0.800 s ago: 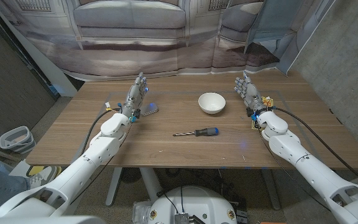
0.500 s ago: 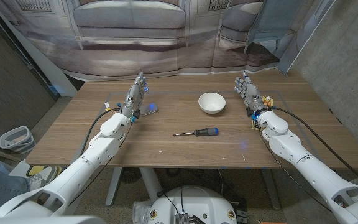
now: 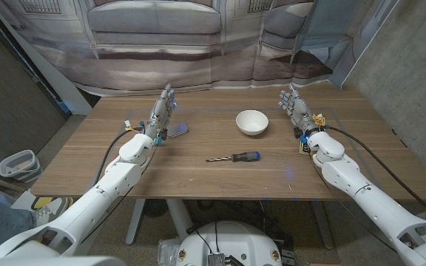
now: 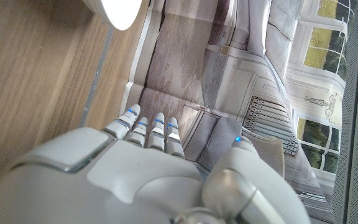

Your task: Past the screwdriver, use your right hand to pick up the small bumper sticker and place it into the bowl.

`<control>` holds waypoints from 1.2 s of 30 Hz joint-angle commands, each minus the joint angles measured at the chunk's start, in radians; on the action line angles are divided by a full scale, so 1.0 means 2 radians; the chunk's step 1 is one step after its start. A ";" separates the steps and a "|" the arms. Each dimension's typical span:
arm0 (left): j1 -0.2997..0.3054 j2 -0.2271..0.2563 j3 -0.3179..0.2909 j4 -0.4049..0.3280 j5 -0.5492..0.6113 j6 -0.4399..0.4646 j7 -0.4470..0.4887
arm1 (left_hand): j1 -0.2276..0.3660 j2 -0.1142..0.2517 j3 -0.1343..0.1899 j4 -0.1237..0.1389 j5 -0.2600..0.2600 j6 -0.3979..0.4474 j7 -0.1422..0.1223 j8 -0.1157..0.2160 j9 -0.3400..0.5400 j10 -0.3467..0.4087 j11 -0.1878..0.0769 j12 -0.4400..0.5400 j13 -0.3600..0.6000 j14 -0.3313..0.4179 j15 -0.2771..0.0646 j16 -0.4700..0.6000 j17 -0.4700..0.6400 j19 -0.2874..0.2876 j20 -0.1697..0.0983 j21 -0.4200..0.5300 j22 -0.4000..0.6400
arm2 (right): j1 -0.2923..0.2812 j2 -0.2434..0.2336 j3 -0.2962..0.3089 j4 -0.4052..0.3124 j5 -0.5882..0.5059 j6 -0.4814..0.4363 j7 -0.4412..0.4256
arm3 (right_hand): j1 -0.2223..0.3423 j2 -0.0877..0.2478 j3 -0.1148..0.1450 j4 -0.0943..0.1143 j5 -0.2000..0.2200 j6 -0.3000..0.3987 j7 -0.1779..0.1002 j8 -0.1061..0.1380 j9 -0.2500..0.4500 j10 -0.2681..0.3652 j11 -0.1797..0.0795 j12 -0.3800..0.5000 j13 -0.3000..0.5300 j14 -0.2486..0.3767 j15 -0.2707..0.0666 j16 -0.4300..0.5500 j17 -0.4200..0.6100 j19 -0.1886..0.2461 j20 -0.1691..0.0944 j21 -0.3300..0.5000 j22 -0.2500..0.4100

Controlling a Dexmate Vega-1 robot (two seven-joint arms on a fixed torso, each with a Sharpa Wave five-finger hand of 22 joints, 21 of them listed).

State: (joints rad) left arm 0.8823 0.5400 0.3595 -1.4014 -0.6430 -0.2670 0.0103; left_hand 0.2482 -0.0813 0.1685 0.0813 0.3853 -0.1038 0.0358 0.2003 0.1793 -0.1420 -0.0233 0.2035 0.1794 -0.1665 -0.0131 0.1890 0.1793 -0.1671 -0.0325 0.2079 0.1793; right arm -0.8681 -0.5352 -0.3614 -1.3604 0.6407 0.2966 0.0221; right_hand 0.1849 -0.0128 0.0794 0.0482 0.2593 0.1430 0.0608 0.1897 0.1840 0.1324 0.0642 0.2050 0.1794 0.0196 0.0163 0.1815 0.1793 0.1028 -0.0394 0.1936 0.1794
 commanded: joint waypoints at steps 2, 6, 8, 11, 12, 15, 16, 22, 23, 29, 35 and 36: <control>-0.007 0.002 0.001 0.002 0.001 0.007 -0.002 | 0.006 0.001 -0.001 -0.001 0.004 -0.004 -0.001 0.000 0.002 -0.004 0.000 0.001 0.003 -0.017 0.001 0.000 0.002 -0.014 -0.033 0.000 0.002 | 0.006 0.006 0.000 0.015 -0.004 0.018 0.004 | 0.006 0.001 0.002 -0.002 0.002 0.006 -0.002 0.003 0.001 0.006 -0.001 0.003 0.002 0.003 0.004 0.003 0.001 0.004 -0.009 0.003 0.002; -0.008 0.003 0.001 0.004 -0.002 0.011 -0.004 | 0.006 0.002 -0.001 -0.001 0.004 -0.004 -0.002 0.000 0.002 -0.004 0.001 0.001 0.003 -0.017 0.002 0.000 0.002 -0.014 -0.033 0.000 0.002 | 0.009 0.008 0.000 0.021 -0.008 0.025 0.005 | 0.007 0.002 0.002 -0.003 0.002 0.007 -0.003 0.003 0.001 0.008 -0.002 0.004 0.002 0.006 0.002 0.004 0.001 0.006 -0.010 0.004 0.002; -0.008 0.003 0.001 0.006 -0.003 0.010 -0.008 | 0.006 0.002 -0.002 -0.001 0.004 -0.004 -0.001 0.000 0.002 -0.004 0.001 0.001 0.003 -0.017 0.002 0.000 0.002 -0.014 -0.033 0.000 0.002 | 0.009 0.007 -0.001 0.020 -0.011 0.026 0.003 | 0.007 0.002 0.002 -0.003 0.002 0.007 -0.004 0.003 0.001 0.010 -0.002 0.004 0.002 0.007 0.001 0.004 0.001 0.007 -0.010 0.004 0.002; -0.009 0.009 0.002 0.001 -0.005 0.020 -0.012 | 0.006 0.002 -0.002 -0.001 0.004 -0.004 -0.002 0.000 0.002 -0.004 0.001 0.001 0.003 -0.017 0.002 0.000 0.002 -0.014 -0.033 0.000 0.002 | 0.008 0.002 -0.001 0.016 -0.016 0.024 0.000 | 0.007 0.002 0.001 -0.003 0.002 0.008 -0.005 0.003 0.001 0.011 -0.002 0.005 0.002 0.009 0.001 0.004 0.001 0.009 -0.010 0.005 0.002; -0.009 0.010 0.002 0.000 -0.006 0.022 -0.013 | 0.006 0.002 -0.002 -0.001 0.004 -0.004 -0.001 0.000 0.002 -0.004 0.002 0.001 0.003 -0.017 0.002 0.000 0.002 -0.015 -0.033 0.000 0.002 | 0.007 0.000 -0.001 0.014 -0.018 0.023 -0.001 | 0.007 0.002 0.001 -0.004 0.002 0.009 -0.005 0.004 0.001 0.011 -0.002 0.005 0.002 0.009 0.001 0.005 0.001 0.009 -0.010 0.005 0.002; -0.009 0.011 0.003 -0.004 -0.005 0.025 -0.011 | 0.006 0.002 -0.002 -0.001 0.004 -0.005 0.000 -0.001 0.003 -0.005 0.002 0.000 0.003 -0.018 0.002 -0.001 0.002 -0.015 -0.032 0.000 0.002 | 0.006 -0.009 -0.001 0.007 -0.026 0.016 -0.005 | 0.008 0.002 0.001 -0.004 0.002 0.009 -0.005 0.004 0.001 0.013 -0.002 0.005 0.002 0.011 -0.001 0.005 0.001 0.013 -0.012 0.006 0.002; -0.009 0.015 0.003 -0.009 -0.003 0.030 -0.010 | 0.006 0.002 -0.002 -0.001 0.004 -0.005 0.000 -0.001 0.003 -0.005 0.002 0.000 0.003 -0.018 0.002 -0.001 0.002 -0.015 -0.031 0.000 0.002 | 0.006 -0.012 -0.001 0.006 -0.028 0.016 -0.006 | 0.008 0.002 0.001 -0.004 0.002 0.009 -0.006 0.004 0.001 0.013 -0.003 0.005 0.002 0.012 -0.001 0.005 0.001 0.013 -0.011 0.006 0.002; -0.009 0.014 0.002 -0.012 -0.002 0.026 -0.009 | 0.007 0.003 -0.003 0.000 0.004 -0.007 0.001 -0.002 0.003 -0.007 0.001 -0.001 0.003 -0.021 0.002 -0.002 0.002 -0.017 -0.030 -0.001 0.002 | 0.000 -0.021 0.004 -0.008 -0.033 0.012 -0.017 | 0.010 0.003 0.001 -0.005 0.002 0.011 -0.008 0.004 0.001 0.015 -0.004 0.006 0.002 0.015 -0.002 0.006 0.001 0.017 -0.012 0.007 0.002; -0.009 0.015 0.002 -0.013 -0.002 0.026 -0.008 | 0.007 0.003 -0.003 0.000 0.004 -0.006 0.001 -0.002 0.003 -0.007 0.002 -0.001 0.003 -0.021 0.002 -0.002 0.002 -0.017 -0.030 -0.001 0.002 | -0.001 -0.023 0.004 -0.009 -0.034 0.013 -0.016 | 0.010 0.003 0.001 -0.005 0.003 0.012 -0.008 0.005 0.001 0.015 -0.005 0.006 0.002 0.016 -0.002 0.006 0.001 0.017 -0.012 0.007 0.002; -0.009 0.013 0.002 -0.012 -0.001 0.024 -0.008 | 0.007 0.003 -0.004 0.000 0.003 -0.007 0.000 -0.002 0.003 -0.007 0.002 -0.001 0.003 -0.021 0.003 -0.002 0.002 -0.017 -0.029 -0.001 0.002 | -0.006 -0.031 0.007 -0.021 -0.039 0.007 -0.024 | 0.011 0.004 0.001 -0.006 0.003 0.014 -0.010 0.005 0.001 0.020 -0.006 0.007 0.002 0.018 -0.003 0.006 0.001 0.020 -0.013 0.008 0.002; -0.011 0.011 0.004 -0.010 -0.001 0.023 -0.008 | 0.007 0.003 -0.005 0.000 0.003 -0.007 0.001 -0.002 0.003 -0.006 0.002 0.000 0.003 -0.021 0.003 -0.001 0.002 -0.017 -0.029 -0.001 0.002 | -0.011 -0.037 0.011 -0.027 -0.041 0.006 -0.028 | 0.013 0.004 0.001 -0.007 0.003 0.016 -0.011 0.006 0.001 0.022 -0.007 0.008 0.002 0.021 -0.005 0.006 0.001 0.023 -0.014 0.009 0.002; -0.011 0.010 0.003 -0.008 -0.003 0.021 -0.011 | 0.007 0.004 -0.005 0.000 0.003 -0.007 0.001 -0.002 0.003 -0.006 0.002 0.000 0.003 -0.021 0.003 -0.001 0.002 -0.017 -0.028 -0.001 0.002 | -0.011 -0.039 0.011 -0.026 -0.043 0.009 -0.026 | 0.013 0.004 0.001 -0.007 0.003 0.016 -0.012 0.006 0.001 0.023 -0.007 0.008 0.002 0.022 -0.005 0.006 0.001 0.024 -0.015 0.009 0.002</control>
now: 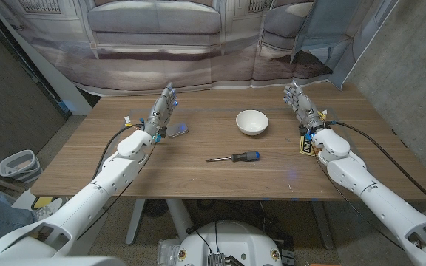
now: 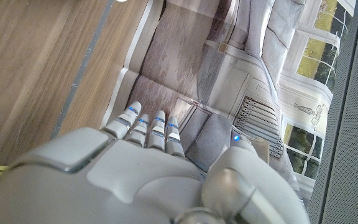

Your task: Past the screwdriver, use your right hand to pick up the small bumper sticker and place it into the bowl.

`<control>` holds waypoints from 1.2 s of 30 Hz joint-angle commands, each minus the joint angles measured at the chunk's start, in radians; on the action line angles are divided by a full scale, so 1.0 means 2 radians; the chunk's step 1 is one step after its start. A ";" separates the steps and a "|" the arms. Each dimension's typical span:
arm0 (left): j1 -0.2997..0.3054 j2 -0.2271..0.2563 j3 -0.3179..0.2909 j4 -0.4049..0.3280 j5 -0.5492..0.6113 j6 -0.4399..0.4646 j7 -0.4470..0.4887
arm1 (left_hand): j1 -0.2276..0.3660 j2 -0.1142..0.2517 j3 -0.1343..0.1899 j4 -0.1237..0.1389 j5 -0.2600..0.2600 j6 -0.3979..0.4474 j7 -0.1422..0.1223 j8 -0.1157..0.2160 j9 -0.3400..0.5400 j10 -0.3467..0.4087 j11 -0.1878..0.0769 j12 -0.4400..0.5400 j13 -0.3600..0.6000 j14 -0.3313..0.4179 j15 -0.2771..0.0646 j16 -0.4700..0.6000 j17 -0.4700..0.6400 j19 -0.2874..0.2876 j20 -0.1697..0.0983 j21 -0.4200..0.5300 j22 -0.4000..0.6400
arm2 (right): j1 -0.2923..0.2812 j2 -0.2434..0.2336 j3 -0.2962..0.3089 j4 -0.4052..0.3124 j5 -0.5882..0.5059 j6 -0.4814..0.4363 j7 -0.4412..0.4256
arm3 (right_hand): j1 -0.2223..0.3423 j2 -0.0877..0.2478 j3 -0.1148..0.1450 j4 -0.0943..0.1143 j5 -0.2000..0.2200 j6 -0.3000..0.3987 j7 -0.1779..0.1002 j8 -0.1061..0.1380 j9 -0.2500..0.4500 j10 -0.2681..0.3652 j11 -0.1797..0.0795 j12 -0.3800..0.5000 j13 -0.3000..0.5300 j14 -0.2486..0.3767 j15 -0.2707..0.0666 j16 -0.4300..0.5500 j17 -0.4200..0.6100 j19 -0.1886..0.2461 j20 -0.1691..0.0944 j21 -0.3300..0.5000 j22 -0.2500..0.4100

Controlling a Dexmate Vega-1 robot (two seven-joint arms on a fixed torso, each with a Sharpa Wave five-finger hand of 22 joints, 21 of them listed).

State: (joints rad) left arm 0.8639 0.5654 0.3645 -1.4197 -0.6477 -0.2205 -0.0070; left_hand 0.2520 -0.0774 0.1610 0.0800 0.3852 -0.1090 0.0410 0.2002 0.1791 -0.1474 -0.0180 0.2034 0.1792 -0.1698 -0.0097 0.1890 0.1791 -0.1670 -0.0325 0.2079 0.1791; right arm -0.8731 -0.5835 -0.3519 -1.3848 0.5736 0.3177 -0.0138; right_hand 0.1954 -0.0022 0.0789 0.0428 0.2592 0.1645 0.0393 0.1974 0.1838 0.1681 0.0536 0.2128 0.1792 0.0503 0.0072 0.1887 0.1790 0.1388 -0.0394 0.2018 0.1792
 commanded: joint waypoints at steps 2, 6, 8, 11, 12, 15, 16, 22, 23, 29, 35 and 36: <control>-0.001 -0.001 0.001 -0.003 0.003 0.000 0.003 | 0.005 0.002 -0.001 0.001 0.003 -0.004 -0.002 -0.002 0.003 -0.003 -0.001 -0.001 0.003 -0.019 0.001 -0.001 0.002 -0.017 -0.028 -0.001 0.002 | -0.012 -0.018 0.009 -0.020 -0.009 -0.006 -0.012 | 0.008 -0.001 0.001 -0.005 0.003 0.007 -0.001 0.002 0.001 0.005 -0.001 0.004 0.002 0.007 -0.001 0.003 0.001 0.007 -0.016 0.005 0.002; 0.000 0.000 0.000 -0.005 0.004 -0.001 0.006 | 0.005 0.002 -0.001 0.001 0.003 -0.004 -0.002 -0.002 0.003 -0.003 -0.001 -0.001 0.003 -0.019 0.001 -0.001 0.002 -0.017 -0.028 -0.001 0.002 | -0.016 -0.024 0.012 -0.026 -0.011 -0.007 -0.015 | 0.009 -0.001 0.001 -0.005 0.003 0.007 -0.002 0.002 0.001 0.007 -0.003 0.004 0.002 0.009 -0.002 0.003 0.001 0.009 -0.016 0.005 0.002; 0.000 0.000 -0.001 -0.005 0.002 0.000 0.004 | 0.005 0.002 -0.002 0.001 0.003 -0.004 -0.002 -0.002 0.003 -0.003 -0.001 0.000 0.003 -0.019 0.001 -0.001 0.002 -0.017 -0.028 -0.001 0.002 | -0.018 -0.026 0.014 -0.028 -0.011 -0.007 -0.017 | 0.009 0.000 0.001 -0.006 0.003 0.008 -0.002 0.002 0.001 0.008 -0.003 0.005 0.002 0.009 -0.002 0.003 0.001 0.010 -0.016 0.005 0.002; 0.001 0.001 -0.001 -0.009 0.005 0.000 0.006 | 0.005 0.002 -0.002 0.001 0.003 -0.004 -0.002 -0.002 0.003 -0.003 -0.001 0.000 0.003 -0.019 0.001 -0.001 0.002 -0.017 -0.028 -0.001 0.002 | -0.021 -0.029 0.016 -0.032 -0.012 -0.009 -0.020 | 0.010 0.000 0.001 -0.006 0.003 0.009 -0.002 0.002 0.001 0.008 -0.003 0.004 0.002 0.010 -0.002 0.003 0.001 0.010 -0.016 0.005 0.002; 0.001 0.000 -0.001 -0.008 0.004 -0.002 0.006 | 0.005 0.002 -0.002 0.001 0.003 -0.004 -0.002 -0.002 0.003 -0.003 -0.001 0.000 0.003 -0.019 0.001 -0.001 0.002 -0.017 -0.028 -0.001 0.002 | -0.021 -0.030 0.016 -0.032 -0.013 -0.008 -0.019 | 0.010 0.000 0.001 -0.006 0.003 0.009 -0.002 0.002 0.001 0.008 -0.002 0.004 0.002 0.010 -0.002 0.003 0.001 0.010 -0.016 0.005 0.002; 0.001 0.002 0.000 -0.011 0.006 0.002 0.007 | 0.005 0.002 -0.002 0.001 0.003 -0.003 -0.002 -0.002 0.003 -0.002 -0.001 0.000 0.003 -0.019 0.001 -0.001 0.002 -0.017 -0.028 -0.001 0.002 | -0.024 -0.031 0.017 -0.034 -0.016 -0.007 -0.021 | 0.010 0.000 0.001 -0.006 0.003 0.009 -0.002 0.002 0.002 0.008 -0.003 0.004 0.002 0.011 -0.002 0.003 0.001 0.010 -0.016 0.005 0.002; 0.000 0.002 -0.001 -0.010 0.005 0.002 0.006 | 0.005 0.002 -0.002 0.001 0.003 -0.003 -0.002 -0.002 0.003 -0.002 -0.001 0.000 0.003 -0.019 0.001 -0.001 0.002 -0.017 -0.028 -0.001 0.002 | -0.025 -0.032 0.018 -0.035 -0.016 -0.007 -0.022 | 0.010 0.000 0.001 -0.006 0.003 0.009 -0.003 0.002 0.002 0.008 -0.003 0.004 0.002 0.011 -0.002 0.003 0.001 0.010 -0.016 0.005 0.002; 0.002 0.003 -0.001 -0.014 0.005 0.001 0.006 | 0.006 0.003 -0.003 0.001 0.003 -0.001 -0.002 -0.001 0.003 -0.002 -0.001 0.000 0.003 -0.017 0.001 -0.001 0.002 -0.016 -0.028 -0.001 0.002 | -0.031 -0.034 0.021 -0.036 -0.016 -0.002 -0.023 | 0.011 0.001 0.001 -0.007 0.003 0.011 -0.004 0.003 0.002 0.009 -0.005 0.004 0.002 0.012 -0.002 0.002 0.001 0.011 -0.016 0.005 0.002; 0.002 0.004 -0.001 -0.015 0.005 0.002 0.006 | 0.006 0.003 -0.003 0.001 0.003 -0.001 -0.002 -0.001 0.003 -0.002 -0.001 0.000 0.003 -0.017 0.001 0.000 0.002 -0.017 -0.028 -0.001 0.002 | -0.030 -0.035 0.021 -0.031 -0.017 0.006 -0.016 | 0.011 0.001 0.001 -0.007 0.003 0.011 -0.004 0.003 0.002 0.009 -0.004 0.004 0.002 0.013 -0.002 0.003 0.001 0.012 -0.016 0.005 0.002; 0.005 0.006 -0.002 -0.024 0.007 0.003 0.010 | 0.006 0.003 -0.004 0.001 0.003 -0.001 -0.002 -0.001 0.003 -0.001 -0.001 0.000 0.003 -0.017 0.001 0.000 0.002 -0.016 -0.028 -0.001 0.002 | -0.037 -0.040 0.025 -0.033 -0.021 0.016 -0.015 | 0.012 0.000 0.001 -0.008 0.003 0.012 -0.006 0.003 0.002 0.011 -0.005 0.005 0.002 0.015 -0.004 0.003 0.001 0.015 -0.015 0.006 0.002; 0.008 0.009 -0.001 -0.032 0.010 0.005 0.013 | 0.006 0.003 -0.005 0.001 0.003 0.000 -0.002 -0.001 0.003 -0.001 -0.001 0.000 0.003 -0.016 0.002 0.000 0.002 -0.016 -0.028 -0.001 0.002 | -0.049 -0.045 0.033 -0.042 -0.021 0.017 -0.023 | 0.015 -0.001 0.000 -0.010 0.004 0.013 -0.006 0.003 0.002 0.013 -0.005 0.005 0.002 0.018 -0.005 0.003 0.001 0.019 -0.015 0.007 0.002; 0.010 0.009 -0.002 -0.035 0.009 0.006 0.015 | 0.006 0.003 -0.005 0.001 0.003 0.000 -0.002 -0.001 0.003 -0.001 -0.001 0.000 0.003 -0.016 0.002 0.000 0.002 -0.016 -0.028 -0.001 0.002 | -0.050 -0.047 0.033 -0.041 -0.022 0.020 -0.022 | 0.015 -0.001 0.000 -0.011 0.004 0.013 -0.006 0.003 0.002 0.014 -0.006 0.005 0.002 0.019 -0.005 0.004 0.001 0.020 -0.015 0.007 0.002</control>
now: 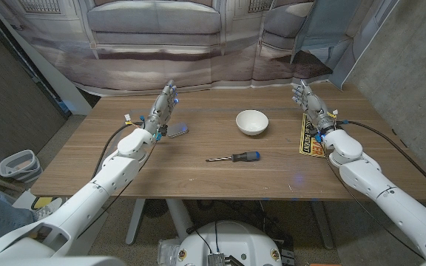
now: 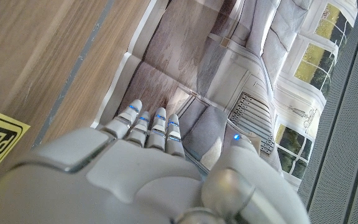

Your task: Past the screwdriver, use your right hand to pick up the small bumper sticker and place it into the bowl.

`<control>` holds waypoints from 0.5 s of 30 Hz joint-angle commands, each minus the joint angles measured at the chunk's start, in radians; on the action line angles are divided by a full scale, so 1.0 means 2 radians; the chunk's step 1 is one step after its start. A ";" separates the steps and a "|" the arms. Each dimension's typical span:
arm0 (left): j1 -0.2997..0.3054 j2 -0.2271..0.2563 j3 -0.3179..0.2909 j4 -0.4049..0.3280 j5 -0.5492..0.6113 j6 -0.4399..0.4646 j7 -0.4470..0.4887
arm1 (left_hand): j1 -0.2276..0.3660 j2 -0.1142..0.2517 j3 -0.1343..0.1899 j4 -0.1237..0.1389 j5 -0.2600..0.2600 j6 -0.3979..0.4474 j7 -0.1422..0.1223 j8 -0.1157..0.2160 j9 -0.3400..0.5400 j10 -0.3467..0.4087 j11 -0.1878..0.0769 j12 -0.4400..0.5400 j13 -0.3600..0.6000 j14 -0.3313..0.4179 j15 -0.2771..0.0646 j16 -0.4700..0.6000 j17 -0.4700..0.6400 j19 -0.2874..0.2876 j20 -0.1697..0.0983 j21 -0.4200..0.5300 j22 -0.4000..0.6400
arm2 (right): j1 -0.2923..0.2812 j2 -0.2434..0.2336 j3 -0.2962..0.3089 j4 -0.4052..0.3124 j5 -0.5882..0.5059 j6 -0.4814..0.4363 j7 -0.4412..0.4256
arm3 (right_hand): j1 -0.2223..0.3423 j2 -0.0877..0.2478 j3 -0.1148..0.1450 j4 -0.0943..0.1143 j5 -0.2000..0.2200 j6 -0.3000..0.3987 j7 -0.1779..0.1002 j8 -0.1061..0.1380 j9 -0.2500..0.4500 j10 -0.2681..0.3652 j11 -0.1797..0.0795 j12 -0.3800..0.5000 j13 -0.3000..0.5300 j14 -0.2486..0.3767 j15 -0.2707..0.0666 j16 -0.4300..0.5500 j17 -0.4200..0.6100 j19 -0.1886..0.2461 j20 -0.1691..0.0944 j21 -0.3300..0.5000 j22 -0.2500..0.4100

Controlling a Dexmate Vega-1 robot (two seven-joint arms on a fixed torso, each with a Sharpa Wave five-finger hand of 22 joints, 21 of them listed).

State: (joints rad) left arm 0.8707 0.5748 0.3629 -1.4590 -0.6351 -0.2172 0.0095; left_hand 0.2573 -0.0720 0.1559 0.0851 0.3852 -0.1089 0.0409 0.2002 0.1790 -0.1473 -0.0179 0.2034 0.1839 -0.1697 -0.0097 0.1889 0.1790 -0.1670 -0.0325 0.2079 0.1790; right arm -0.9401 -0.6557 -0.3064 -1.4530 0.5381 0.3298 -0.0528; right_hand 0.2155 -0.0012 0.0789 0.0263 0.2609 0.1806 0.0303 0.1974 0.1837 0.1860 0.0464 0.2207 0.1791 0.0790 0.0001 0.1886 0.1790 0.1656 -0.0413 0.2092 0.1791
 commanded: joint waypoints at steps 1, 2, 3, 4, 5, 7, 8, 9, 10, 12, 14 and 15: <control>0.007 0.005 -0.001 -0.017 0.004 0.005 0.008 | 0.004 0.001 -0.002 -0.002 0.003 0.000 -0.002 -0.001 0.003 -0.001 -0.001 0.000 0.001 -0.016 0.002 0.000 0.002 -0.016 -0.028 -0.001 0.002 | -0.018 -0.011 0.011 -0.008 -0.004 0.016 -0.002 | 0.005 -0.002 0.000 -0.003 0.003 0.006 -0.003 0.003 0.002 0.005 -0.002 0.001 0.002 0.005 -0.002 0.004 0.001 0.007 -0.014 0.003 0.002; 0.009 0.006 -0.001 -0.020 0.004 0.006 0.009 | 0.004 0.001 -0.002 -0.002 0.003 0.000 -0.003 -0.001 0.003 -0.001 -0.001 0.000 0.001 -0.016 0.002 0.000 0.002 -0.016 -0.028 -0.001 0.002 | -0.019 -0.012 0.013 -0.008 -0.003 0.017 -0.001 | 0.006 -0.002 0.000 -0.003 0.003 0.007 -0.003 0.003 0.002 0.006 -0.002 0.001 0.002 0.006 -0.002 0.004 0.001 0.008 -0.014 0.003 0.002; 0.011 0.008 -0.002 -0.024 0.004 0.009 0.011 | 0.004 0.001 -0.002 -0.002 0.003 0.000 -0.003 -0.001 0.003 -0.001 -0.001 0.000 0.001 -0.016 0.002 0.000 0.002 -0.016 -0.028 -0.001 0.002 | -0.022 -0.013 0.015 -0.008 0.001 0.019 0.002 | 0.007 -0.001 0.001 -0.003 0.003 0.008 -0.004 0.004 0.002 0.007 -0.002 0.002 0.002 0.008 -0.002 0.004 0.001 0.010 -0.015 0.004 0.002; 0.011 0.008 -0.002 -0.024 0.004 0.010 0.012 | 0.004 0.001 -0.003 -0.002 0.003 0.000 -0.003 -0.001 0.003 -0.001 -0.001 0.000 0.001 -0.016 0.003 0.000 0.002 -0.016 -0.027 -0.001 0.002 | -0.022 -0.013 0.015 -0.008 0.001 0.019 0.002 | 0.008 0.002 0.002 -0.003 0.004 0.009 -0.005 0.004 0.002 0.010 -0.004 0.003 0.002 0.009 -0.003 0.004 0.001 0.011 -0.015 0.004 0.002; 0.012 0.009 -0.002 -0.027 0.004 0.011 0.014 | 0.004 0.001 -0.003 -0.002 0.003 0.000 -0.003 -0.001 0.003 -0.001 -0.001 0.000 0.001 -0.016 0.002 0.000 0.002 -0.017 -0.027 -0.001 0.002 | -0.024 -0.015 0.017 -0.009 0.002 0.018 0.002 | 0.009 0.006 0.003 -0.003 0.004 0.011 -0.007 0.004 0.002 0.011 -0.004 0.003 0.002 0.010 -0.004 0.004 0.001 0.013 -0.018 0.004 0.002; 0.014 0.012 -0.003 -0.033 0.007 0.013 0.018 | 0.004 0.001 -0.003 -0.002 0.003 0.001 -0.002 0.000 0.003 0.000 0.000 0.000 0.001 -0.016 0.003 0.000 0.002 -0.016 -0.027 -0.001 0.002 | -0.026 -0.019 0.019 -0.010 0.000 0.020 0.003 | 0.009 0.008 0.004 -0.003 0.004 0.012 -0.007 0.004 0.002 0.012 -0.005 0.003 0.002 0.012 -0.006 0.005 0.002 0.015 -0.018 0.005 0.002; 0.015 0.012 -0.004 -0.034 0.006 0.012 0.018 | 0.004 0.001 -0.003 -0.002 0.003 0.002 -0.002 0.000 0.003 0.000 0.000 0.000 0.001 -0.016 0.003 0.000 0.002 -0.016 -0.027 -0.001 0.002 | -0.028 -0.020 0.020 -0.011 0.000 0.021 0.003 | 0.010 0.009 0.005 -0.003 0.004 0.012 -0.008 0.004 0.002 0.012 -0.005 0.003 0.002 0.013 -0.006 0.005 0.002 0.016 -0.018 0.005 0.002; 0.016 0.012 -0.004 -0.035 0.006 0.012 0.019 | 0.004 0.001 -0.003 -0.002 0.003 0.002 -0.003 0.000 0.003 0.000 -0.001 0.000 0.001 -0.015 0.003 0.000 0.002 -0.016 -0.027 -0.001 0.002 | -0.029 -0.021 0.021 -0.012 -0.001 0.022 0.002 | 0.010 0.009 0.005 -0.003 0.004 0.012 -0.008 0.004 0.002 0.012 -0.005 0.003 0.002 0.014 -0.006 0.005 0.002 0.016 -0.018 0.005 0.002; 0.018 0.012 -0.004 -0.038 0.008 0.011 0.022 | 0.004 0.001 -0.003 -0.002 0.003 0.002 -0.002 0.000 0.003 0.000 -0.001 0.000 0.001 -0.015 0.003 0.000 0.002 -0.016 -0.027 -0.001 0.002 | -0.031 -0.022 0.023 -0.013 -0.001 0.022 0.001 | 0.010 0.010 0.005 -0.003 0.004 0.013 -0.008 0.004 0.002 0.013 -0.005 0.003 0.002 0.014 -0.006 0.005 0.002 0.016 -0.018 0.005 0.002; 0.019 0.012 -0.004 -0.039 0.006 0.012 0.021 | 0.004 0.001 -0.003 -0.002 0.003 0.002 -0.003 0.000 0.003 0.001 -0.001 0.000 0.001 -0.015 0.003 0.000 0.002 -0.015 -0.027 -0.001 0.002 | -0.033 -0.023 0.024 -0.014 -0.002 0.022 -0.001 | 0.010 0.010 0.005 -0.003 0.004 0.013 -0.008 0.004 0.002 0.014 -0.005 0.003 0.002 0.014 -0.005 0.005 0.002 0.017 -0.018 0.005 0.002; 0.020 0.013 -0.003 -0.042 0.007 0.015 0.022 | 0.004 0.001 -0.004 -0.002 0.003 0.002 -0.003 0.000 0.003 0.001 -0.001 0.001 0.001 -0.015 0.003 0.000 0.002 -0.015 -0.027 -0.001 0.002 | -0.034 -0.025 0.025 -0.015 -0.004 0.021 -0.002 | 0.011 0.010 0.005 -0.004 0.004 0.014 -0.008 0.004 0.002 0.014 -0.005 0.003 0.002 0.015 -0.005 0.005 0.002 0.017 -0.018 0.005 0.002; 0.021 0.014 -0.003 -0.042 0.007 0.016 0.022 | 0.004 0.001 -0.004 -0.002 0.003 0.003 -0.002 0.000 0.003 0.001 -0.001 0.001 0.001 -0.014 0.003 0.000 0.002 -0.015 -0.027 -0.001 0.002 | -0.035 -0.025 0.025 -0.014 -0.006 0.024 -0.001 | 0.011 0.010 0.005 -0.004 0.004 0.014 -0.008 0.004 0.002 0.014 -0.005 0.003 0.002 0.015 -0.006 0.004 0.002 0.018 -0.018 0.005 0.002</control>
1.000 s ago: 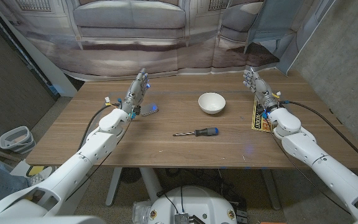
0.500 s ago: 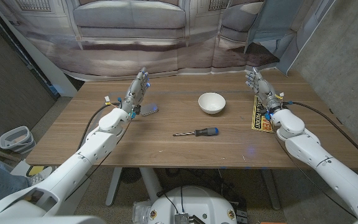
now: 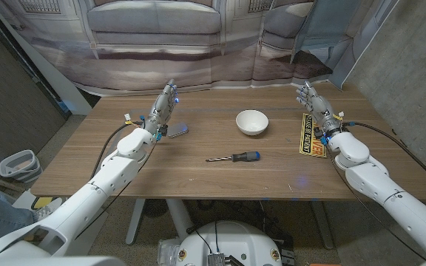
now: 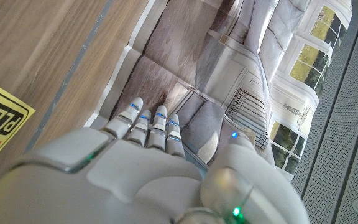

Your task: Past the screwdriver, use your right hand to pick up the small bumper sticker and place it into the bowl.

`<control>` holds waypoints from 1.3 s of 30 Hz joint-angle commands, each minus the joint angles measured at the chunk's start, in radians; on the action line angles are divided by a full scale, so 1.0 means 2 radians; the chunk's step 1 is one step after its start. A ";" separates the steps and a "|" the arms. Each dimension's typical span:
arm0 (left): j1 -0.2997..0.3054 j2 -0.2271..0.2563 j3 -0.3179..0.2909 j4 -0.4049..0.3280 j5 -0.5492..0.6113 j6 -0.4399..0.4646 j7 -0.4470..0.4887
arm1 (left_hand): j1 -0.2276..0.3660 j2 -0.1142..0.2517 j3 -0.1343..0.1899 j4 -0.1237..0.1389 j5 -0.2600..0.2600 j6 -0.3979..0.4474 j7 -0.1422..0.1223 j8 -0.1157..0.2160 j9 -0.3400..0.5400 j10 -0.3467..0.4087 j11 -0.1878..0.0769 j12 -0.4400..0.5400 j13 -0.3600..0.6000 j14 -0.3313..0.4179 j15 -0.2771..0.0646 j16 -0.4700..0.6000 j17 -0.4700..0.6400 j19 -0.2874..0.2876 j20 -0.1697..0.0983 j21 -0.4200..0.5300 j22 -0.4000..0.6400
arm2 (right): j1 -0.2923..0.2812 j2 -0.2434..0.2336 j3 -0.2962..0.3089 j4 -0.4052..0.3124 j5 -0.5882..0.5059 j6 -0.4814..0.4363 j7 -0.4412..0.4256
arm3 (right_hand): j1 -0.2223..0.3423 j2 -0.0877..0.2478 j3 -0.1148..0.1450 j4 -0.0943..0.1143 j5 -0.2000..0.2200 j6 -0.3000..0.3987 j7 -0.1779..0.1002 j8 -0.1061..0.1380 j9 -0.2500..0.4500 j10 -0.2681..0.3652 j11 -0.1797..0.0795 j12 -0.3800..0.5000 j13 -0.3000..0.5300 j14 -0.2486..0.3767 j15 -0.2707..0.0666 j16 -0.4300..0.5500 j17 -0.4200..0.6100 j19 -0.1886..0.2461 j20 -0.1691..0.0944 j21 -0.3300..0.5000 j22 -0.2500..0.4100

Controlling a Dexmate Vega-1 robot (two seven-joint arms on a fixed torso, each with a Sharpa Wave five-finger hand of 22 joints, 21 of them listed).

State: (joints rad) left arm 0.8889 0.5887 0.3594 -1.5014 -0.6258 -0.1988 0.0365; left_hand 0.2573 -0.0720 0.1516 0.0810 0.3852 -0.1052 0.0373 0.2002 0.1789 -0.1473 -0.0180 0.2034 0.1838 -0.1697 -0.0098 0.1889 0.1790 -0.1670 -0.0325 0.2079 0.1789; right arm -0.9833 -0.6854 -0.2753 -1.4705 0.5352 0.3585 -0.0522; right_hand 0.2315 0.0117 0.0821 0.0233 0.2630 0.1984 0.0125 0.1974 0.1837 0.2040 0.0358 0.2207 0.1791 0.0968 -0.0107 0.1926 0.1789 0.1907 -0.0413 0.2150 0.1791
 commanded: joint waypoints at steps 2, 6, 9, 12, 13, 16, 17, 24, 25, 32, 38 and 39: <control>0.013 0.006 -0.002 -0.022 0.001 0.006 0.009 | 0.004 0.001 -0.002 0.000 0.003 0.001 0.000 0.000 0.003 0.002 0.000 0.001 0.001 -0.014 0.003 0.000 0.002 -0.015 -0.027 -0.001 0.002 | -0.016 -0.011 0.010 -0.007 -0.004 0.008 -0.004 | 0.003 0.003 0.003 -0.003 0.003 0.006 0.000 0.005 0.002 0.006 0.000 0.003 0.002 0.008 0.000 0.003 0.002 0.006 -0.018 0.002 0.002; 0.017 0.006 -0.005 -0.023 -0.003 0.003 0.009 | 0.004 0.001 -0.002 0.000 0.003 0.001 0.000 0.000 0.003 0.002 -0.001 0.001 0.001 -0.014 0.004 0.000 0.002 -0.015 -0.027 -0.001 0.002 | -0.021 -0.015 0.013 -0.011 -0.009 0.009 -0.009 | 0.004 0.004 0.003 -0.004 0.003 0.012 -0.005 0.006 0.002 0.009 -0.002 0.004 0.002 0.010 -0.001 0.003 0.001 0.008 -0.018 0.002 0.002; 0.021 0.012 -0.007 -0.032 0.000 0.006 0.012 | 0.004 0.001 -0.002 0.000 0.003 0.002 0.000 0.000 0.003 0.002 0.000 0.001 0.001 -0.014 0.004 0.000 0.002 -0.015 -0.027 -0.001 0.002 | -0.026 -0.020 0.016 -0.015 -0.014 0.009 -0.011 | 0.006 0.004 0.003 -0.005 0.003 0.016 -0.008 0.007 0.002 0.011 -0.005 0.004 0.002 0.012 -0.002 0.002 0.001 0.009 -0.017 0.002 0.002; 0.026 0.016 -0.010 -0.039 0.000 0.007 0.015 | 0.005 0.002 -0.003 0.000 0.003 0.002 0.000 0.000 0.003 0.002 0.000 0.001 0.001 -0.014 0.003 0.000 0.002 -0.014 -0.027 -0.001 0.002 | -0.031 -0.025 0.019 -0.020 -0.019 0.007 -0.017 | 0.007 0.004 0.004 -0.005 0.004 0.016 -0.008 0.007 0.002 0.012 -0.006 0.004 0.002 0.013 -0.002 0.002 0.001 0.010 -0.018 0.002 0.002; 0.028 0.016 -0.012 -0.040 -0.002 0.007 0.017 | 0.005 0.002 -0.003 0.000 0.003 0.002 0.000 0.000 0.003 0.002 0.000 0.001 0.001 -0.014 0.003 0.000 0.002 -0.014 -0.027 -0.001 0.002 | -0.034 -0.026 0.020 -0.023 -0.018 0.004 -0.019 | 0.007 0.004 0.004 -0.006 0.004 0.016 -0.008 0.007 0.002 0.012 -0.005 0.004 0.002 0.014 -0.004 0.003 0.001 0.010 -0.018 0.002 0.001; 0.030 0.017 -0.012 -0.043 0.000 0.007 0.017 | 0.005 0.002 -0.003 0.001 0.003 0.002 0.000 0.000 0.003 0.002 0.001 0.001 0.001 -0.014 0.003 0.000 0.002 -0.014 -0.027 -0.001 0.002 | -0.037 -0.029 0.023 -0.026 -0.020 0.002 -0.021 | 0.009 0.004 0.004 -0.007 0.004 0.017 -0.008 0.007 0.002 0.013 -0.006 0.004 0.002 0.015 -0.004 0.003 0.001 0.011 -0.018 0.002 0.001; 0.031 0.017 -0.011 -0.044 0.000 0.008 0.020 | 0.005 0.002 -0.003 0.001 0.003 0.002 0.000 0.000 0.003 0.002 0.000 0.000 0.001 -0.014 0.003 0.000 0.002 -0.014 -0.027 -0.001 0.002 | -0.038 -0.030 0.023 -0.026 -0.020 0.004 -0.020 | 0.009 0.004 0.004 -0.007 0.004 0.017 -0.008 0.007 0.002 0.013 -0.006 0.005 0.002 0.015 -0.004 0.002 0.001 0.011 -0.018 0.002 0.001; 0.030 0.018 -0.009 -0.049 0.000 0.013 0.018 | 0.005 0.002 -0.004 0.001 0.003 0.002 0.000 0.000 0.003 0.004 0.001 0.001 0.001 -0.013 0.003 0.000 0.002 -0.014 -0.027 -0.001 0.002 | -0.046 -0.036 0.029 -0.035 -0.028 0.002 -0.029 | 0.012 0.004 0.004 -0.009 0.004 0.017 -0.008 0.006 0.002 0.017 -0.007 0.005 0.002 0.017 -0.005 0.002 0.001 0.015 -0.019 0.002 0.001; 0.030 0.019 -0.009 -0.050 0.001 0.013 0.017 | 0.005 0.002 -0.004 0.001 0.003 0.002 0.000 0.000 0.003 0.004 0.000 0.001 0.001 -0.013 0.003 0.000 0.002 -0.014 -0.027 -0.001 0.002 | -0.047 -0.037 0.029 -0.033 -0.032 0.006 -0.029 | 0.012 0.004 0.004 -0.009 0.004 0.017 -0.008 0.006 0.002 0.017 -0.006 0.005 0.002 0.018 -0.006 0.002 0.001 0.015 -0.019 0.002 0.001; 0.033 0.013 -0.010 -0.051 -0.006 0.004 0.013 | 0.005 0.002 -0.005 0.001 0.003 0.002 0.000 -0.001 0.003 0.003 0.001 0.000 0.001 -0.013 0.004 0.000 0.002 -0.014 -0.027 -0.001 0.002 | -0.058 -0.038 0.035 -0.038 -0.035 0.007 -0.037 | 0.014 0.004 0.004 -0.011 0.004 0.018 -0.008 0.005 0.002 0.018 -0.009 0.005 0.002 0.020 -0.006 0.002 0.001 0.017 -0.019 0.002 0.001; 0.033 0.018 -0.006 -0.058 0.005 0.010 0.017 | 0.005 0.003 -0.005 0.001 0.003 0.002 0.000 -0.001 0.003 0.003 0.000 0.000 0.001 -0.013 0.004 0.000 0.002 -0.014 -0.026 -0.001 0.002 | -0.067 -0.039 0.040 -0.041 -0.044 0.013 -0.046 | 0.015 0.004 0.004 -0.012 0.004 0.018 -0.009 0.005 0.002 0.021 -0.007 0.005 0.002 0.023 -0.008 0.002 0.001 0.019 -0.019 0.002 0.001; 0.034 0.018 -0.007 -0.059 0.004 0.011 0.019 | 0.005 0.003 -0.005 0.001 0.003 0.002 0.000 -0.001 0.003 0.003 0.001 0.000 0.001 -0.013 0.004 0.000 0.002 -0.014 -0.026 -0.001 0.002 | -0.069 -0.040 0.041 -0.041 -0.047 0.013 -0.048 | 0.015 0.004 0.004 -0.012 0.004 0.019 -0.009 0.005 0.002 0.022 -0.008 0.005 0.002 0.023 -0.008 0.002 0.001 0.020 -0.019 0.002 0.001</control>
State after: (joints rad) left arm 0.9504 0.6221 0.3410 -1.6009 -0.6271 -0.1756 0.0713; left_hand 0.2613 -0.0680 0.1433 0.0812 0.3852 -0.1053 0.0374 0.2002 0.1789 -0.1436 -0.0142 0.2034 0.1836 -0.1697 -0.0097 0.1890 0.1790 -0.1670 -0.0325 0.2079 0.1789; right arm -1.0901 -0.7572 -0.2103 -1.5405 0.4689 0.3719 -0.1184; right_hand 0.2523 0.0197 0.0886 0.0055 0.2667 0.2272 -0.0054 0.2052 0.1836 0.2349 0.0226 0.2283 0.1790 0.1326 -0.0284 0.1925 0.1789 0.2193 -0.0377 0.2149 0.1790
